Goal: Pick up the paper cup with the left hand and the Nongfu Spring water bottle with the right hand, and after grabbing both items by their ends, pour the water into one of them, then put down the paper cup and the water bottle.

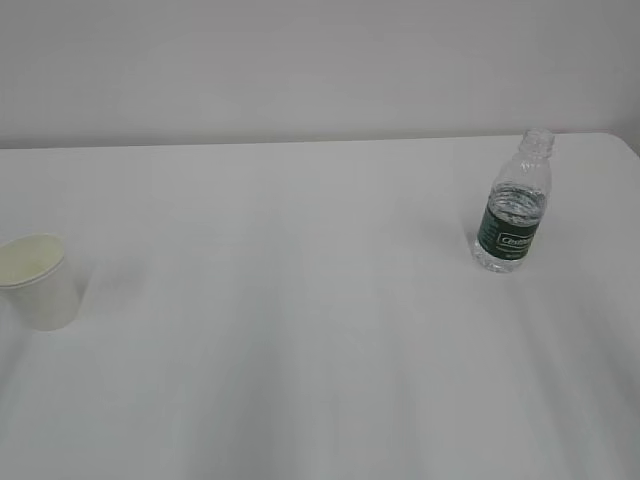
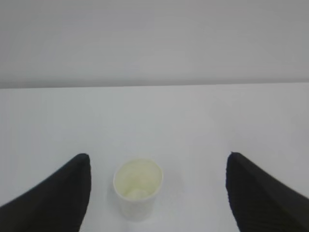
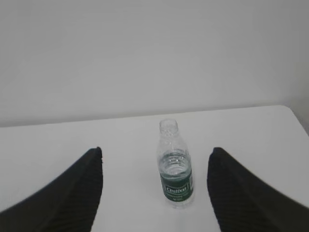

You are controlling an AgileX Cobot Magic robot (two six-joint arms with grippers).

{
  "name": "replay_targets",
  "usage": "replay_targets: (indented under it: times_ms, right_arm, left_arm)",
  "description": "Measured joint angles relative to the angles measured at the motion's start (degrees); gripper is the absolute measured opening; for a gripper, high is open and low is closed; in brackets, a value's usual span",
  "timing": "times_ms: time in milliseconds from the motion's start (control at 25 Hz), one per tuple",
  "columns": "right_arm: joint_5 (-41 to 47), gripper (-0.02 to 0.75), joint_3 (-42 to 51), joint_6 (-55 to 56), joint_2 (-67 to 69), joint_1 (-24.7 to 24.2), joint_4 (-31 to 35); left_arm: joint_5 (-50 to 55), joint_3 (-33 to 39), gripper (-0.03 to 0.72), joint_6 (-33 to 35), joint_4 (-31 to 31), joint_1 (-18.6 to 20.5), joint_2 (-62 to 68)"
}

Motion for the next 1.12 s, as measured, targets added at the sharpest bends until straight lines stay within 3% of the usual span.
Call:
replay_targets:
  times_ms: [280,600,920,1120]
  right_arm:
    - [-5.23,0.519,0.00,-2.23,0.70,0.00,0.03]
    - [-11.86,0.518,0.72,-3.71,4.74,0.00,-1.78]
    - [-35.03,0.518,8.42,-3.63,16.48,0.00,-4.30]
    - [-39.77,0.518,10.03,-1.23,23.06,0.00,-6.98]
  left_arm:
    - [-9.24,0.00,0.591,0.00,0.00,0.00,3.11]
    - [-12.64,0.00,0.588,0.00,-2.41,0.00,10.00]
    - [-29.90,4.94,0.551,0.00,-2.56,0.00,21.81]
    - [-41.70,10.82,0.540,0.00,-2.88,-3.03,25.60]
